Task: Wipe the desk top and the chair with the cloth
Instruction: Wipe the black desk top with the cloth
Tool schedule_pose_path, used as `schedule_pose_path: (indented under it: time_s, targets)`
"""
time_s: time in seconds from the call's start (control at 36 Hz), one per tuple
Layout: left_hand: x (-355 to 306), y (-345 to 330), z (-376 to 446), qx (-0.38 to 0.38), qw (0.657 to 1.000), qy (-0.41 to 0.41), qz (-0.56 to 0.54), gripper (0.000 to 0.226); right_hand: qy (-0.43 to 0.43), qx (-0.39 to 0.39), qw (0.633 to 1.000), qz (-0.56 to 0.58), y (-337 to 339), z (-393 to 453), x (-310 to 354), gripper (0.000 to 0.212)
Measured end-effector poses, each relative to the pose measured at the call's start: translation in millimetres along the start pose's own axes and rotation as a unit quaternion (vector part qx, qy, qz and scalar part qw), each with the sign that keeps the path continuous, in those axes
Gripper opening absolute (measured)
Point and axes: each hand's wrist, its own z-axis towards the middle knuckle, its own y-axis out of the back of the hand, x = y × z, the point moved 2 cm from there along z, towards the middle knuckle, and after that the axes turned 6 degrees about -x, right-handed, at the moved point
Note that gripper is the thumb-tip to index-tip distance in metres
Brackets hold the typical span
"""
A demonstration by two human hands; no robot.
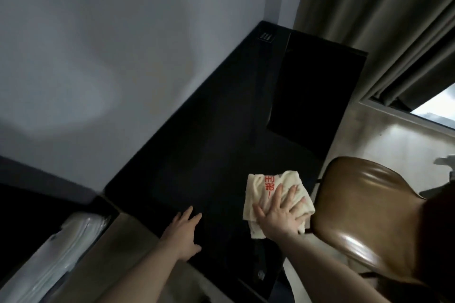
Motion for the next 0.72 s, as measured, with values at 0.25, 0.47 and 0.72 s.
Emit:
schedule_pose_path:
  time_s: [0.25, 0.47, 0.72]
  targets:
    - [24, -26, -29, 0.034, 0.999, 0.013, -0.001, 0.097, 0.012, 0.083, 0.996, 0.026, -61, -96, 6, 0.109]
    - [14, -37, -21, 0.037, 0.999, 0.034, 0.007, 0.101, 0.025, 0.102, 0.993, 0.062, -53, -75, 6, 0.115]
    - [16, -45, -23, 0.021, 0.999, 0.027, 0.026, 0.097, 0.015, 0.057, 0.997, 0.056, -39, -53, 8, 0.119]
